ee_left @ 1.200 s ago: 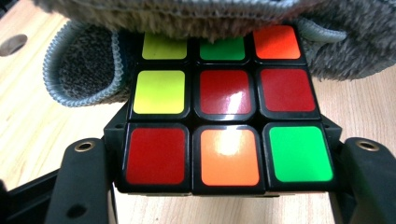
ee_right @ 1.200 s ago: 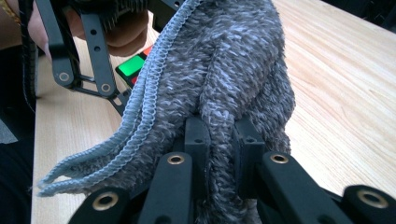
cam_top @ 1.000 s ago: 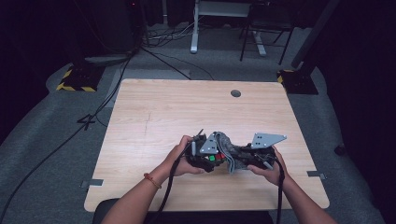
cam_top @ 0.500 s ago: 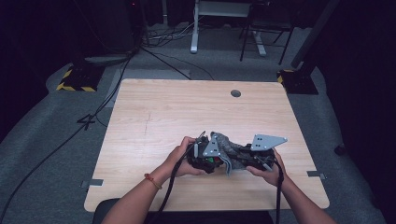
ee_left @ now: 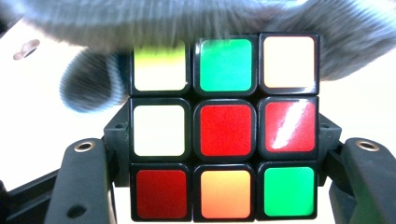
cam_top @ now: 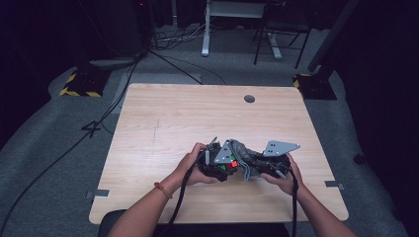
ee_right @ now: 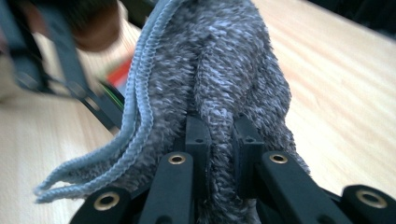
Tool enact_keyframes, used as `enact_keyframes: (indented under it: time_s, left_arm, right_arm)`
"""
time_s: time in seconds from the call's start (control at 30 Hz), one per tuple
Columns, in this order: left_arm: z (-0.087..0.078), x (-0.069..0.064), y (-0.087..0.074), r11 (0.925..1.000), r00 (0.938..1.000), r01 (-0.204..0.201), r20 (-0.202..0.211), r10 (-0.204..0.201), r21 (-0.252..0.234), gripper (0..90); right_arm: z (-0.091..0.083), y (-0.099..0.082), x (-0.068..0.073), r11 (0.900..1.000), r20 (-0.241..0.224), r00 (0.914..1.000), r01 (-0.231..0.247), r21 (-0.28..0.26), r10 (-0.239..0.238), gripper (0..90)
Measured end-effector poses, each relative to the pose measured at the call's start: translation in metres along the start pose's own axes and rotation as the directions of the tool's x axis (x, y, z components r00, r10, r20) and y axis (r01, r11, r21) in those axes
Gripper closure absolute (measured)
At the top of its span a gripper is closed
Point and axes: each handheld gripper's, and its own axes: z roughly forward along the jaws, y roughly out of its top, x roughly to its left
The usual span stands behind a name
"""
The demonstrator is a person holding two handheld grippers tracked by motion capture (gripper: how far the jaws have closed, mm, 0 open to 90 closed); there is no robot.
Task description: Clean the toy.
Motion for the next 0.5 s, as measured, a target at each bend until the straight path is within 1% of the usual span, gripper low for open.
enact_keyframes:
  time_s: [0.03,0.1,0.17,0.2,0.23,0.27,0.3,0.33,0.37,0.4,0.43,0.5]
  left_arm:
    - [-0.002,0.000,0.000,1.0000,0.9999,-0.006,-0.010,0.006,-0.004,33.7]
    - [-0.005,0.000,0.001,1.0000,0.9998,-0.006,-0.021,0.006,-0.003,33.6]
    - [-0.007,0.002,0.000,1.0000,0.9998,0.000,-0.019,0.000,-0.002,33.6]
    - [-0.007,0.002,-0.001,1.0000,0.9998,0.000,-0.020,0.000,-0.001,33.6]
    - [-0.007,0.002,-0.001,1.0000,0.9998,-0.001,-0.021,0.001,0.003,33.6]
    - [-0.006,0.002,-0.001,1.0000,0.9998,-0.003,-0.020,0.003,0.003,33.6]
    - [-0.005,0.001,-0.001,1.0000,0.9999,-0.001,-0.017,0.001,0.006,33.6]
    - [-0.004,0.001,-0.001,0.9999,0.9999,-0.006,-0.013,0.006,0.015,33.6]
    - [-0.003,0.000,-0.001,0.9997,0.9998,-0.014,-0.012,0.014,0.021,33.6]
    - [-0.002,0.000,-0.001,0.9995,0.9997,-0.018,-0.015,0.018,0.026,33.6]
    - [-0.001,-0.001,-0.001,0.9994,0.9997,-0.016,-0.017,0.017,0.031,33.5]
    - [0.001,-0.001,-0.001,0.9992,0.9997,-0.012,-0.021,0.013,0.039,33.4]
  right_arm:
    - [0.001,-0.001,-0.001,0.9999,0.003,1.0000,-0.005,0.009,0.005,80.0]
    - [0.003,-0.002,-0.003,0.9996,0.004,1.0000,-0.006,0.026,0.006,79.9]
    - [0.004,-0.003,-0.003,0.9994,-0.007,0.9999,-0.012,0.032,0.012,79.9]
    - [0.004,-0.003,-0.003,0.9995,-0.015,0.9998,-0.011,0.029,0.012,79.9]
    - [0.002,-0.001,0.000,0.9998,-0.038,0.9992,-0.016,0.009,0.016,79.9]
    - [0.002,-0.001,0.000,0.9998,-0.038,0.9992,-0.016,0.009,0.016,79.9]
    - [0.000,0.002,0.003,0.9999,-0.046,0.9989,-0.011,-0.001,0.011,79.9]
    - [-0.003,0.007,0.010,0.9996,-0.044,0.9988,0.019,-0.022,-0.020,80.0]
    - [-0.003,0.007,0.010,0.9996,-0.044,0.9988,0.019,-0.022,-0.020,80.0]
    - [-0.004,0.010,0.013,0.9991,-0.046,0.9985,0.028,-0.032,-0.029,80.0]
    - [-0.005,0.013,0.018,0.9983,-0.037,0.9984,0.042,-0.039,-0.044,80.0]
    - [-0.005,0.014,0.019,0.9980,-0.040,0.9982,0.043,-0.045,-0.045,80.0]
